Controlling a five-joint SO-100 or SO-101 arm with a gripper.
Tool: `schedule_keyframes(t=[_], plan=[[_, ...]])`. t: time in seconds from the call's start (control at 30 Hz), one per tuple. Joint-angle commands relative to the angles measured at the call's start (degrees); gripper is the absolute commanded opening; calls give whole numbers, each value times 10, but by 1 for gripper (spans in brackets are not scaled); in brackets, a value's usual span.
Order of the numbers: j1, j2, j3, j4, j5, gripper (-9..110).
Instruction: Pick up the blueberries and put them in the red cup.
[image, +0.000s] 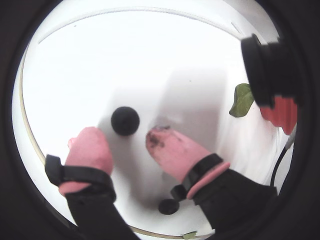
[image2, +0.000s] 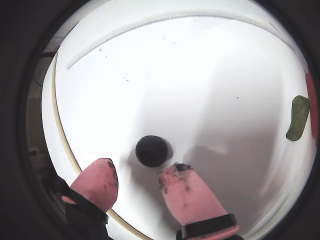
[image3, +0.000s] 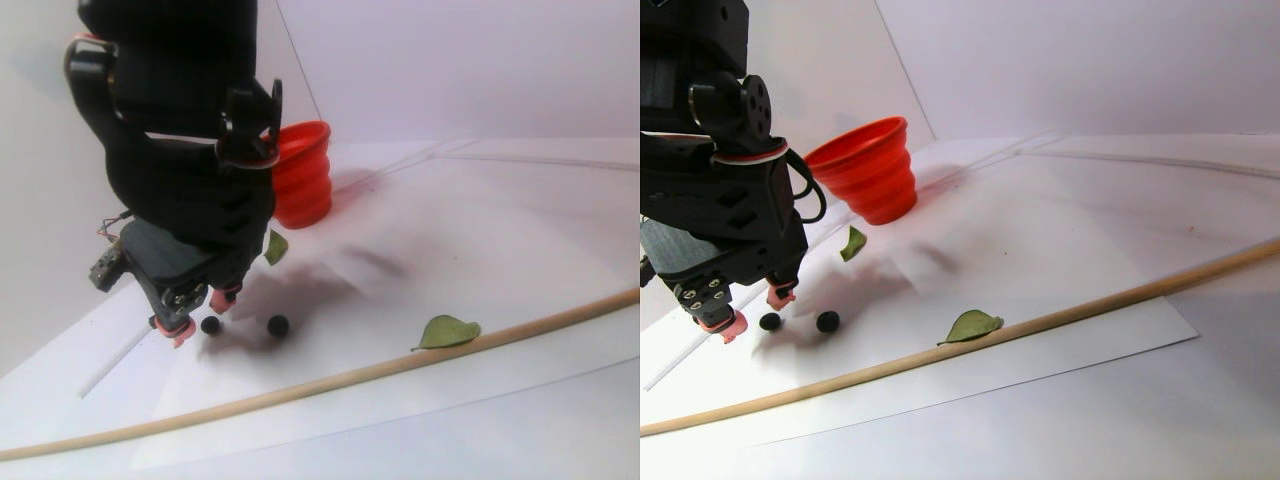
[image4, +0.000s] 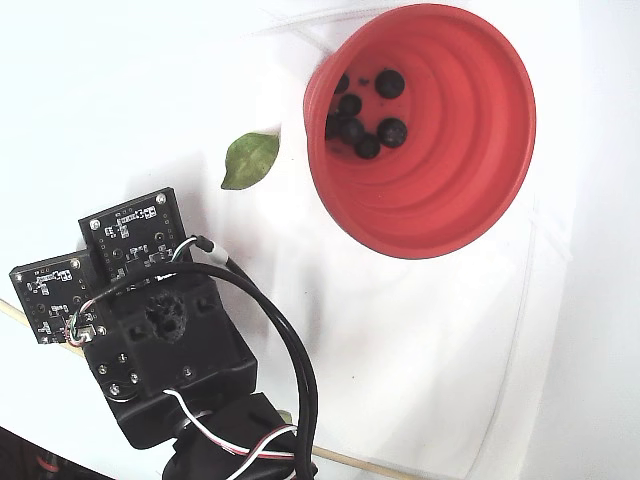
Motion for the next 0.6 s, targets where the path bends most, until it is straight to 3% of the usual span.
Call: schedule_keyframes(t=[0.0, 0.57], plan=[[-11, 1, -3, -12, -6, 17], [-9, -34, -44, -20, -3, 17]])
